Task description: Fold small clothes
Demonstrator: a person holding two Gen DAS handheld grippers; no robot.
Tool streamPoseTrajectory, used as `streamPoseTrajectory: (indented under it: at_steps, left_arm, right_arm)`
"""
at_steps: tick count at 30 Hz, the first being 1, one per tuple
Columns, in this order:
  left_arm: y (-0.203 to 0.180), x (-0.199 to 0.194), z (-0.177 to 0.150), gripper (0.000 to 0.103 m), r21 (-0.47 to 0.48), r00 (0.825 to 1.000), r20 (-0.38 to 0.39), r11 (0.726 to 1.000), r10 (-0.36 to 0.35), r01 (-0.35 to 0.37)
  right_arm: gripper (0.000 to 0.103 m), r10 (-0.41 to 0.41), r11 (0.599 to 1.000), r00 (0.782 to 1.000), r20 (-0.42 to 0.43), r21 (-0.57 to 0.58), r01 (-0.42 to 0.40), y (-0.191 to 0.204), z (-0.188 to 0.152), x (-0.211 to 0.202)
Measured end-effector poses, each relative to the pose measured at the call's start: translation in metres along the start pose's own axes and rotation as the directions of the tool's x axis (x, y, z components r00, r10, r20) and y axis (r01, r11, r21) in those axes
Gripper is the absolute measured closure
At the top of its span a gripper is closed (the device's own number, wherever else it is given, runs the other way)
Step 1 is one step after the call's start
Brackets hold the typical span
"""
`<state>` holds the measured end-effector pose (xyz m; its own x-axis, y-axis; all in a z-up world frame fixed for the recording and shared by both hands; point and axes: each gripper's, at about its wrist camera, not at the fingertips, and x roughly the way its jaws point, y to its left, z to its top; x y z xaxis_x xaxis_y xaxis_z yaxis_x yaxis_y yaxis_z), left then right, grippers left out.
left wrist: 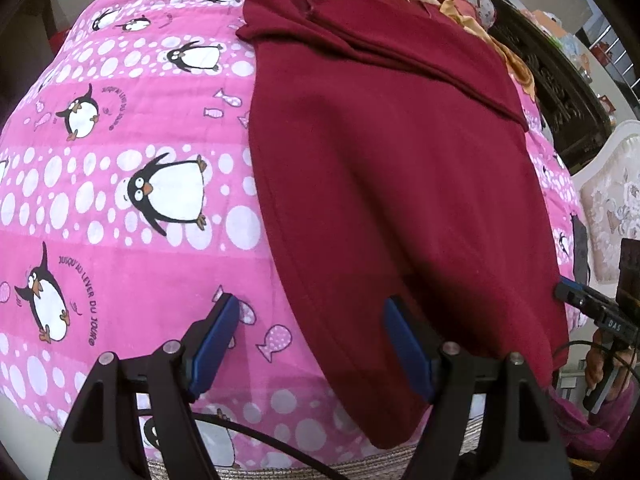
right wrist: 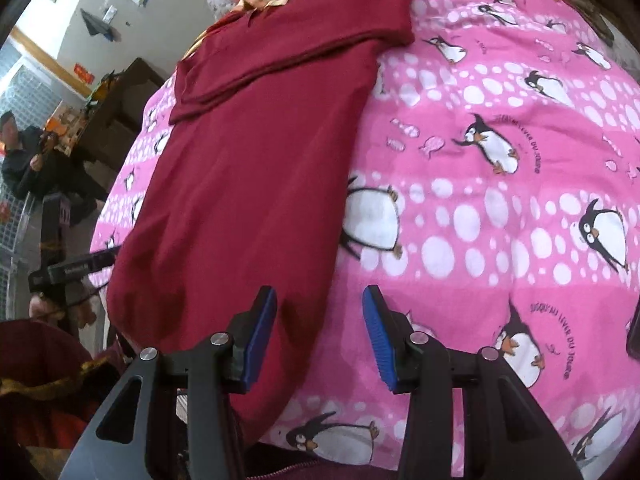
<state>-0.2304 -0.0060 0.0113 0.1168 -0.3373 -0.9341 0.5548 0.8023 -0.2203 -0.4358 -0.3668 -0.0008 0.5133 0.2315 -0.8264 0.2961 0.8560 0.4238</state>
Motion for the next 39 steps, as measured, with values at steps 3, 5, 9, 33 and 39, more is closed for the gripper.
streamPoseTrajectory:
  at_steps: [3, 5, 9, 33, 39]
  left_arm:
    - [-0.011, 0.007, 0.005, 0.025, 0.004, 1.0, 0.003, 1.0, -0.005, 0.005]
    - [-0.014, 0.008, 0.004, 0.03, 0.018, 1.0, 0.007, 1.0, -0.009, 0.008]
    - [-0.024, 0.012, 0.004, 0.077, 0.076, 1.0, 0.023, 0.997, 0.006, -0.007]
    - [0.024, -0.015, -0.007, 0.043, -0.025, 0.999, 0.027, 1.0, 0.017, -0.016]
    - [0.013, -0.002, -0.004, 0.04, -0.006, 0.998, 0.014, 0.998, 0.064, -0.064]
  right_arm:
    - [0.063, 0.005, 1.0, 1.0, 0.01, 0.001, -0.005, 0.003, 0.0, 0.004]
    - [0.063, 0.0, 1.0, 1.0, 0.024, -0.003, 0.0, 0.006, -0.001, 0.005]
    - [0.068, -0.015, 1.0, 0.999, 0.052, -0.026, 0.016, 0.012, -0.003, 0.006]
    - [0.065, 0.09, 0.996, 0.996, -0.01, 0.003, -0.09, 0.003, -0.022, -0.013]
    - [0.062, 0.103, 0.995, 0.994, -0.027, -0.005, -0.104, 0.012, -0.025, 0.003]
